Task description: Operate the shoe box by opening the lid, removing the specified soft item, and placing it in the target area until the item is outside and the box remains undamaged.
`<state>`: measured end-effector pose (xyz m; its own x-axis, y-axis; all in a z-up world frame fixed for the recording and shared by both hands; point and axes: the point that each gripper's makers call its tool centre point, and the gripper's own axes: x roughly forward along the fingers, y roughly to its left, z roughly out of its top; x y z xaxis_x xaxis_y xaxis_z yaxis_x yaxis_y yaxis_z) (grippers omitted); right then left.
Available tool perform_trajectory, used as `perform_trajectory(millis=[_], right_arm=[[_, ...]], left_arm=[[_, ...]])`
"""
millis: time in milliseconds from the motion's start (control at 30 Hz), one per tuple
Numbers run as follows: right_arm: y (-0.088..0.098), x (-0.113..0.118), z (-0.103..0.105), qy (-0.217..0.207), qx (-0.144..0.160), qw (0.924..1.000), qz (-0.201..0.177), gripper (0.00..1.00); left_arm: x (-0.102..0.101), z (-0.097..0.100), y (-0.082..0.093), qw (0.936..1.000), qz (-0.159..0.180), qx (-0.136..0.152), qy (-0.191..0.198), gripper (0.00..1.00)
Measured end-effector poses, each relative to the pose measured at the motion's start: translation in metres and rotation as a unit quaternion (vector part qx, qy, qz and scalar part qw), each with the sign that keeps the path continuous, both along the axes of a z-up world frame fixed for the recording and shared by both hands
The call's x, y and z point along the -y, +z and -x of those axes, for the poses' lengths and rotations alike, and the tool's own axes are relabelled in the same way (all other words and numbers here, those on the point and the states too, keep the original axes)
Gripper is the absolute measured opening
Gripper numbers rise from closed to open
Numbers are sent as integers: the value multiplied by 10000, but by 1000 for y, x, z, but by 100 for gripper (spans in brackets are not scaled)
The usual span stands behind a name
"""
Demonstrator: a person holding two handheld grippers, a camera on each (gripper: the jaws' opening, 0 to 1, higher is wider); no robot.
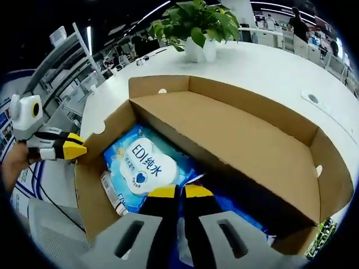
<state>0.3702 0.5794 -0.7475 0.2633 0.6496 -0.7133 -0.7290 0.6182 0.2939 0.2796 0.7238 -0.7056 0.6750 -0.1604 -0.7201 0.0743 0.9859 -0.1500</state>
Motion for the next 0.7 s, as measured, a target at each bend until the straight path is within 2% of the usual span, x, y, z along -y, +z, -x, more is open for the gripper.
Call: perform_trajectory(millis=[167,333,700], right_arm=[[10,1,0,-155,-27,9998,-135,0],[22,3,1,-228,71,9994,-236,0],[37,20,2,-249,362,9990,-108,0]], left_arm=[[0,0,0,10000,-4,3,-1,4],[0,0,0,10000,-10,-2,-16,4],[2,1,0,9997,-151,-110,-133,4]])
